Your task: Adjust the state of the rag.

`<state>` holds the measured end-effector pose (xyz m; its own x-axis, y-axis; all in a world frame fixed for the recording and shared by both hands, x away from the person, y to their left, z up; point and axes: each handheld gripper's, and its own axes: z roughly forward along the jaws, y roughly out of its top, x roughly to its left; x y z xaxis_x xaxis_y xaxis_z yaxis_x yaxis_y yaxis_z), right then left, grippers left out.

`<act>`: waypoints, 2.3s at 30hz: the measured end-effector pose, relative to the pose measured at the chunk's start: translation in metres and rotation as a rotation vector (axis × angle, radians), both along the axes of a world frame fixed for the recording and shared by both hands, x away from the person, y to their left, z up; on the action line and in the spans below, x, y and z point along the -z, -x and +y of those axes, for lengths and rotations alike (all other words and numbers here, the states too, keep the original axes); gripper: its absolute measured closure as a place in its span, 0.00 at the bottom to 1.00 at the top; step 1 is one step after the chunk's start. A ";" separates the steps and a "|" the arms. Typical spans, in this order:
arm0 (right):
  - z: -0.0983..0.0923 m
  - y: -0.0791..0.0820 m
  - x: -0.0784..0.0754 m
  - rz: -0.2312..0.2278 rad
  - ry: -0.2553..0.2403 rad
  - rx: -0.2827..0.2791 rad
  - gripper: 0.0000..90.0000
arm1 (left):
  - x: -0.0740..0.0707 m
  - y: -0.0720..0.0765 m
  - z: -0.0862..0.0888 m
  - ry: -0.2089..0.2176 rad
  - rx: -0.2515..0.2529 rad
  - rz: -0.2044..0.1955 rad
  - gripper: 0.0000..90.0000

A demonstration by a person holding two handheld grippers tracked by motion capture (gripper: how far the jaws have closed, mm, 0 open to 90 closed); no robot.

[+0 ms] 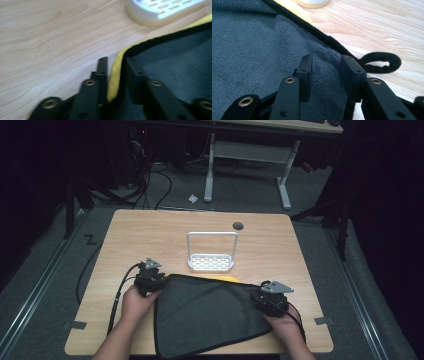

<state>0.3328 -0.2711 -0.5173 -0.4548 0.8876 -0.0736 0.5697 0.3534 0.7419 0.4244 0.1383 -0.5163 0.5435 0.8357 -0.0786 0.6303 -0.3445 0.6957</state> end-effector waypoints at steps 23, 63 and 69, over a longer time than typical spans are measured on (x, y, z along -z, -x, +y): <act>0.007 0.035 0.006 0.090 0.008 -0.056 0.95 | 0.014 0.073 0.003 0.111 0.102 0.020 0.82; -0.006 -0.058 -0.018 -0.041 -0.017 0.096 0.93 | 0.015 0.074 0.012 0.128 0.061 0.000 0.73; -0.012 -0.072 -0.021 -0.044 0.008 0.130 0.80 | 0.014 0.077 0.015 0.129 0.066 0.007 0.70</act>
<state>0.4052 -0.2836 -0.4968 -0.3319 0.9381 -0.0986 0.5779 0.2848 0.7647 0.3478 0.1531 -0.5306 0.5964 0.7806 -0.1871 0.6142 -0.2937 0.7324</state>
